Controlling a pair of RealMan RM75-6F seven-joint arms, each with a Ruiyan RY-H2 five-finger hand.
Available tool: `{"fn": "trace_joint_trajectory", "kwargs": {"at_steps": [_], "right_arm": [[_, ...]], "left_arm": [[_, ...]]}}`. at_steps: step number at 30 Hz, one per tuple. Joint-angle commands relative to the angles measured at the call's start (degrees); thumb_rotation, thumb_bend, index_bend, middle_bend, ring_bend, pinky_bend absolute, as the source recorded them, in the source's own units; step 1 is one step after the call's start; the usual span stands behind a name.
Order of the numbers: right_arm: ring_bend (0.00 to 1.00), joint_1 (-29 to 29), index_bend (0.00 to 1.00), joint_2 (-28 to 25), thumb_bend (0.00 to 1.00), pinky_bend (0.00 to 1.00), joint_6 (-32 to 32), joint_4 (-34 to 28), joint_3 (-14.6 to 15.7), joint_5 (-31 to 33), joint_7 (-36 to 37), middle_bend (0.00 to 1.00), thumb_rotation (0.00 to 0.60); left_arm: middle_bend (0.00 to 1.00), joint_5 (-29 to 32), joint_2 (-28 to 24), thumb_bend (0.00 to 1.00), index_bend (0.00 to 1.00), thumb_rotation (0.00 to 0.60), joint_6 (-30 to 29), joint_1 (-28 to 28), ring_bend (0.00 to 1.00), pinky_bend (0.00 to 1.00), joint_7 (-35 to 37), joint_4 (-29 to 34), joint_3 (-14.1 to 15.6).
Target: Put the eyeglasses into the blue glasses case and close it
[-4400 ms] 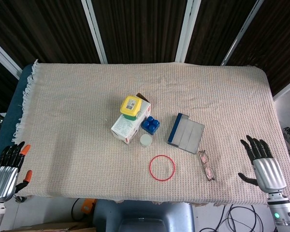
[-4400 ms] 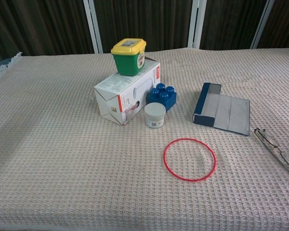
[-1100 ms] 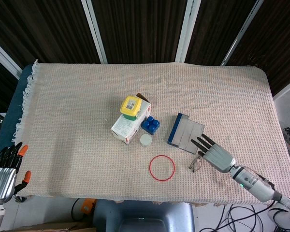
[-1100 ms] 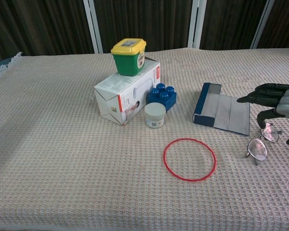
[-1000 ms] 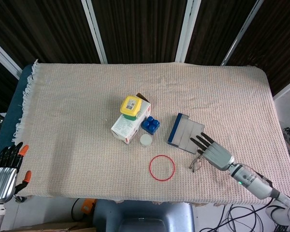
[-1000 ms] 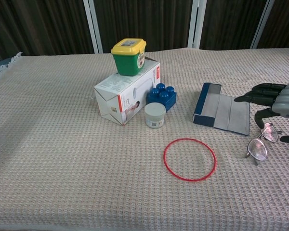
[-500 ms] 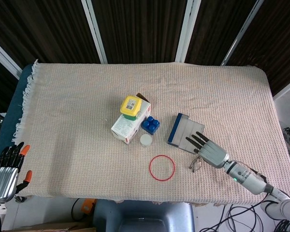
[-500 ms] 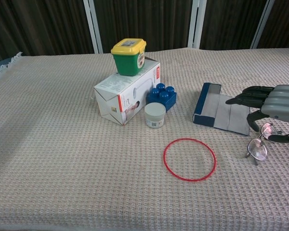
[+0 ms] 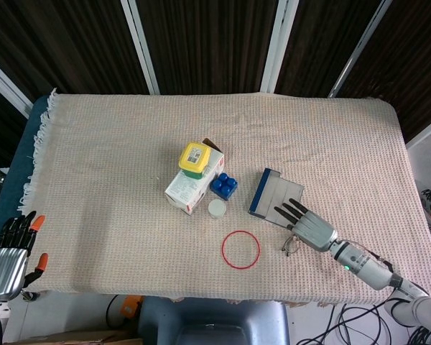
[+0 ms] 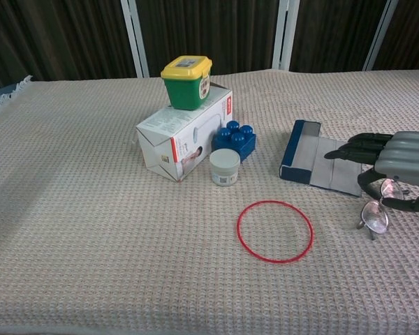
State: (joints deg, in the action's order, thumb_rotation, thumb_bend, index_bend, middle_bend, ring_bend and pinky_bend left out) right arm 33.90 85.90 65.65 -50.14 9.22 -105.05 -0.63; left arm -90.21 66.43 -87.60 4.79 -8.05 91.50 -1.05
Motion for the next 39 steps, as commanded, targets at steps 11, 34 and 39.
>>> {"fn": "trace_joint_trajectory", "kwargs": {"at_steps": [11,34,39], "right_arm": [[0.00,-0.59,0.74,-1.32,0.60,0.00,2.64,0.09,-1.18,1.32,-1.24,0.01,0.600],[0.00,7.89,0.74,2.36,0.60,0.00,-8.46,6.43,-7.30,7.96,-0.89,0.01,0.600],[0.00,9.12,0.74,3.70,0.60,0.00,-9.46,6.70,-7.29,7.94,-2.30,0.01,0.600]], "left_arm": [[0.00,-0.37,0.04,0.41,0.00,0.600,-0.41,-0.12,0.00,0.04,0.15,-0.18,0.10],[0.00,0.61,0.45,0.41,0.00,0.600,0.91,0.55,0.00,0.04,-0.64,-0.24,-0.24],[0.00,0.87,0.34,0.41,0.00,0.600,1.18,0.68,0.00,0.04,-0.48,-0.17,-0.32]]}}
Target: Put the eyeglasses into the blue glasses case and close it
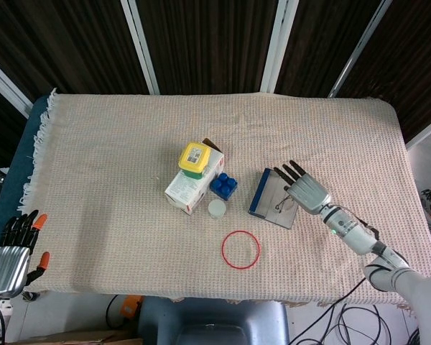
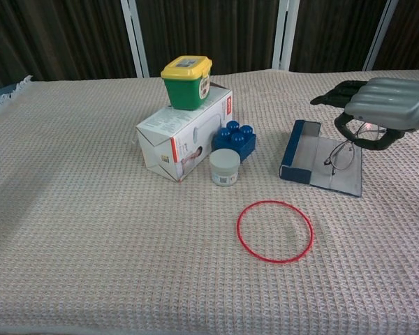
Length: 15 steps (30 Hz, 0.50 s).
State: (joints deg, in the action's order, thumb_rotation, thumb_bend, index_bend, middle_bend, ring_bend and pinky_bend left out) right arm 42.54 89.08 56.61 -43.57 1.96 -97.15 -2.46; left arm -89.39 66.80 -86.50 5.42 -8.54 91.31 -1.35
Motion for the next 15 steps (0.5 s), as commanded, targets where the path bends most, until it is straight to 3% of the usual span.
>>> {"fn": "trace_joint_trajectory", "kwargs": {"at_steps": [1,15], "right_arm": [[0.00,0.67,0.74,0.75,0.60,0.00,-0.59,0.16,-0.09,0.14,-0.62,0.01,0.600],[0.00,4.04,0.74,4.62,0.60,0.00,-3.80,0.69,-1.20,1.70,-2.68,0.01,0.600]], "left_arm": [[0.00,0.07,-0.05,0.41,0.00,0.600,0.11,0.06,0.00,0.04,0.04,0.03,-0.02],[0.00,-0.34,-0.29,0.41,0.00,0.600,0.01,0.09,0.00,0.04,0.51,0.06,0.25]]}}
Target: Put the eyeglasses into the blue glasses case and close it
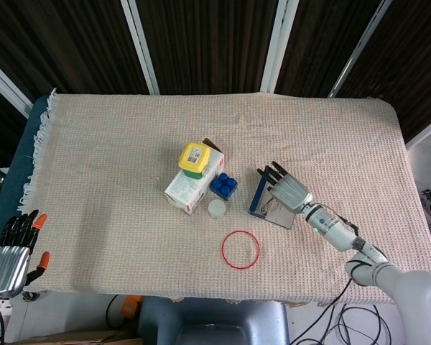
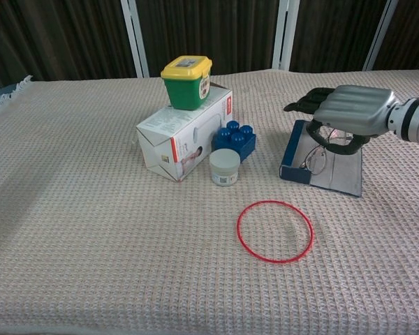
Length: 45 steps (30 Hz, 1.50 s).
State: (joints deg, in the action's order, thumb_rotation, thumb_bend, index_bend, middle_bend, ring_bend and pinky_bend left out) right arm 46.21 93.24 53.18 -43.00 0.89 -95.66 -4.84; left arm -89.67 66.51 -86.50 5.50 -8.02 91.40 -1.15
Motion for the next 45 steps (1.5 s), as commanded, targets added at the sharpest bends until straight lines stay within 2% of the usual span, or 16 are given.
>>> {"fn": "trace_joint_trajectory", "kwargs": {"at_steps": [1,9,16,22,27,35,39,45], "right_arm": [[0.00,0.51,0.73,0.68,0.60,0.00,-0.46,0.15,-0.13,0.24,-0.40,0.01,0.600],[0.00,1.29,0.69,1.87,0.60,0.00,-0.43,0.47,0.06,0.35,-1.50,0.01,0.600],[0.00,1.60,0.55,2.67,0.60,0.00,-0.04,0.99,-0.32,0.97,-2.28,0.02,0.600],[0.00,1.17,0.51,2.80,0.44,0.00,2.21,1.07,-0.76,1.34,-1.64,0.02,0.600],[0.00,-0.84,0.49,1.30,0.36,0.00,5.62,0.49,-0.67,1.70,0.05,0.02,0.600],[0.00,-7.52,0.47,-3.28,0.34,0.00,14.70,-2.21,2.16,0.12,2.33,0.02,0.600],[0.00,-10.23,0.49,-2.54,0.33,0.00,17.84,2.22,4.04,-1.26,6.14,0.02,0.600],[0.00,-11.82,0.50,1.68,0.33,0.00,18.70,12.55,6.03,-2.87,12.69,0.02,0.600]], "left_arm": [[0.00,-0.12,0.01,0.41,0.00,0.600,0.00,0.01,0.00,0.04,-0.02,-0.04,0.08],[0.00,-0.53,-0.11,0.41,0.00,0.600,-0.05,0.03,0.00,0.04,0.25,-0.24,0.31],[0.00,-1.12,-0.11,0.41,0.00,0.600,0.03,0.08,0.00,0.04,0.06,-0.24,0.68],[0.00,-1.39,-0.11,0.41,0.00,0.600,-0.14,0.00,0.00,0.04,-0.11,-0.17,0.84],[0.00,-1.53,-0.20,0.41,0.00,0.600,-0.29,-0.06,0.00,0.04,-0.06,-0.11,0.91],[0.00,-1.88,-0.21,0.41,0.00,0.600,-0.77,-0.29,0.00,0.04,-0.03,-0.08,1.04],[0.00,-2.12,-0.09,0.41,0.00,0.600,-0.92,-0.38,0.00,0.04,-0.33,0.03,1.16],[0.00,-1.93,0.10,0.41,0.00,0.600,-0.81,-0.37,0.00,0.04,-0.88,0.14,1.07]]}}
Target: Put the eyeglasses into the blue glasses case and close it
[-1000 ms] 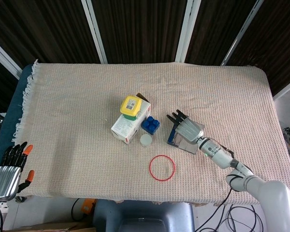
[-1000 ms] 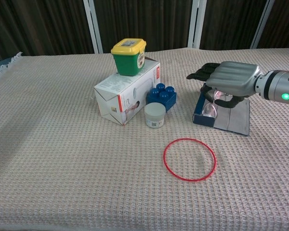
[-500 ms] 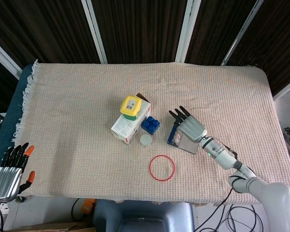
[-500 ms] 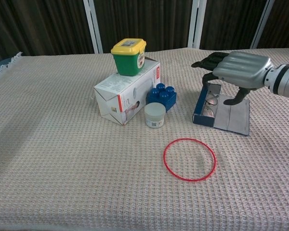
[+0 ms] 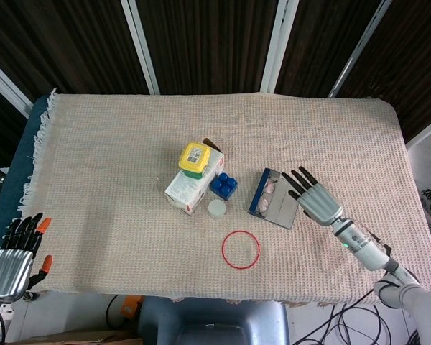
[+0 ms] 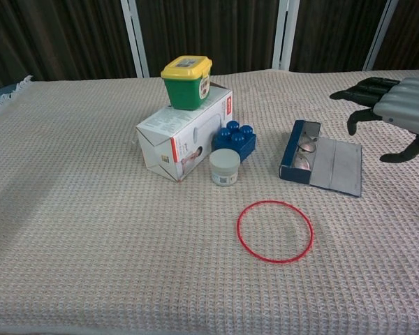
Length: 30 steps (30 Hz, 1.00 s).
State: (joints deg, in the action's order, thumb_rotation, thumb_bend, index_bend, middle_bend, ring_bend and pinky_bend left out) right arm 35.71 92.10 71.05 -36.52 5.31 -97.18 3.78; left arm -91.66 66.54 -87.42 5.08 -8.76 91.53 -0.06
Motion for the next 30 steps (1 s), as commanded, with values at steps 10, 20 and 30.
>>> {"fn": "trace_joint_trajectory", "kwargs": {"at_steps": [10,20,30], "right_arm": [[0.00,-0.98,0.52,9.96,0.33,0.00,-0.61,18.48,2.82,-2.43,12.05,0.02,0.600],[0.00,-0.36,0.56,13.01,0.33,0.00,-2.18,22.54,3.52,-2.85,14.25,0.02,0.600],[0.00,0.50,0.57,14.98,0.33,0.00,-2.60,23.74,3.08,-2.34,14.51,0.02,0.600]], "left_arm": [[0.00,0.39,0.45,0.41,0.00,0.600,1.17,0.55,0.00,0.04,-1.21,0.09,-0.10],[0.00,0.59,0.52,0.41,0.00,0.600,1.39,0.67,0.00,0.04,-1.44,0.04,-0.13],[0.00,1.44,1.29,0.41,0.00,0.600,0.12,0.22,0.00,0.04,-2.88,-0.34,-0.96]]}}
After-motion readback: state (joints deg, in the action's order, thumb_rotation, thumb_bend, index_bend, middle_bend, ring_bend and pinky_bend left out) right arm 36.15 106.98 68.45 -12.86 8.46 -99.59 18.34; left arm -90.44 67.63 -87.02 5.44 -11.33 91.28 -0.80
